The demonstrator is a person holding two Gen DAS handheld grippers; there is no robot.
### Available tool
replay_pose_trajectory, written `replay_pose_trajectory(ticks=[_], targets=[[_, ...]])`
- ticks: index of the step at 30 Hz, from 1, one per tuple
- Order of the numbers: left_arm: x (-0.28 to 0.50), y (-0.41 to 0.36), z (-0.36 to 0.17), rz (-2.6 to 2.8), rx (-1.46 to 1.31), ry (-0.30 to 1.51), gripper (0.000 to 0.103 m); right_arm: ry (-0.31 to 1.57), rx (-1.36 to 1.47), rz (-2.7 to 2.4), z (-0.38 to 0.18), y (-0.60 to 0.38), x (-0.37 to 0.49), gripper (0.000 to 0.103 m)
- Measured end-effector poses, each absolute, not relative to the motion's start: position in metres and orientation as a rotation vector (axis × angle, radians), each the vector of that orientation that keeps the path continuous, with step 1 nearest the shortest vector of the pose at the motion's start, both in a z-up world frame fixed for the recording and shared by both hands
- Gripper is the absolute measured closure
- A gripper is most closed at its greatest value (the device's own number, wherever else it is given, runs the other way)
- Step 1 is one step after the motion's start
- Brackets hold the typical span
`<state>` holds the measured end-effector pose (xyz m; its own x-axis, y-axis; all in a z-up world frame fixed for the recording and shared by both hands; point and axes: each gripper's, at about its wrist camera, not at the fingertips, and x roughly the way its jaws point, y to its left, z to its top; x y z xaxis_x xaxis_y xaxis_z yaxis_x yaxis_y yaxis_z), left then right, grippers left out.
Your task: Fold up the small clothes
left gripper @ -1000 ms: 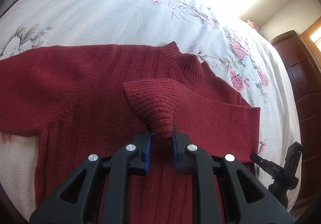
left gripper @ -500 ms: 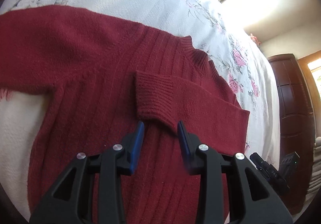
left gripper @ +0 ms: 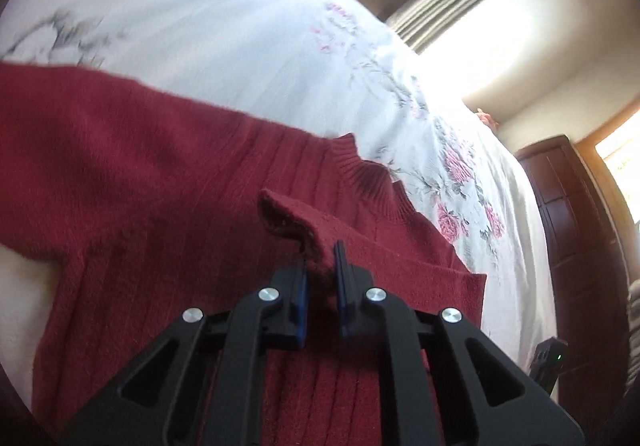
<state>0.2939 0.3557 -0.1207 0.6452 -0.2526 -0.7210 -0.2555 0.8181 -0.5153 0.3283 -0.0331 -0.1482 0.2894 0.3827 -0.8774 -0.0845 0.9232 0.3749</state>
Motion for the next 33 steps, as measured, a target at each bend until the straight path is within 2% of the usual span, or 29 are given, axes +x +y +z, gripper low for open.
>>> replay_pose_trajectory(ticks=[2,5,7,8,10,12,14,15,23,30,32,33], targets=[[0.295,0.360,-0.137,0.030,-0.602,0.974,0.092,1.247,0.280,0.317,-0.149,-0.034,0.329,0.068],[0.292,0.375,-0.163,0.079,-0.620,1.088,0.084,1.255,0.267,0.312,-0.149,-0.031,0.329,0.068],[0.283,0.383,-0.161,0.093,-0.643,1.078,0.082,1.261,0.263,0.314,-0.147,-0.032,0.328,0.067],[0.278,0.387,-0.156,0.109,-0.643,1.072,0.077,1.264,0.265,0.315,-0.144,-0.032,0.326,0.067],[0.271,0.389,-0.142,0.117,-0.634,1.039,0.072,1.257,0.272,0.324,-0.134,-0.033,0.321,0.060],[0.267,0.381,-0.124,0.092,-0.602,0.998,0.070,1.219,0.257,0.346,-0.120,-0.029,0.315,0.058],[0.271,0.371,-0.113,0.044,-0.586,0.985,0.060,1.214,0.253,0.352,-0.112,-0.026,0.317,0.058],[0.275,0.364,-0.111,0.019,-0.585,0.989,0.059,1.222,0.261,0.353,-0.112,-0.025,0.319,0.058],[0.305,0.336,-0.163,0.035,-0.480,1.126,0.059,1.302,0.257,0.298,-0.152,-0.021,0.328,0.058],[0.304,0.331,-0.151,0.011,-0.424,1.128,0.059,1.315,0.227,0.295,-0.147,-0.014,0.328,0.058],[0.289,0.342,-0.133,-0.004,-0.423,1.097,0.052,1.295,0.238,0.320,-0.130,-0.012,0.320,0.056],[0.278,0.352,-0.124,-0.010,-0.427,1.068,0.048,1.276,0.236,0.346,-0.120,-0.009,0.313,0.050]])
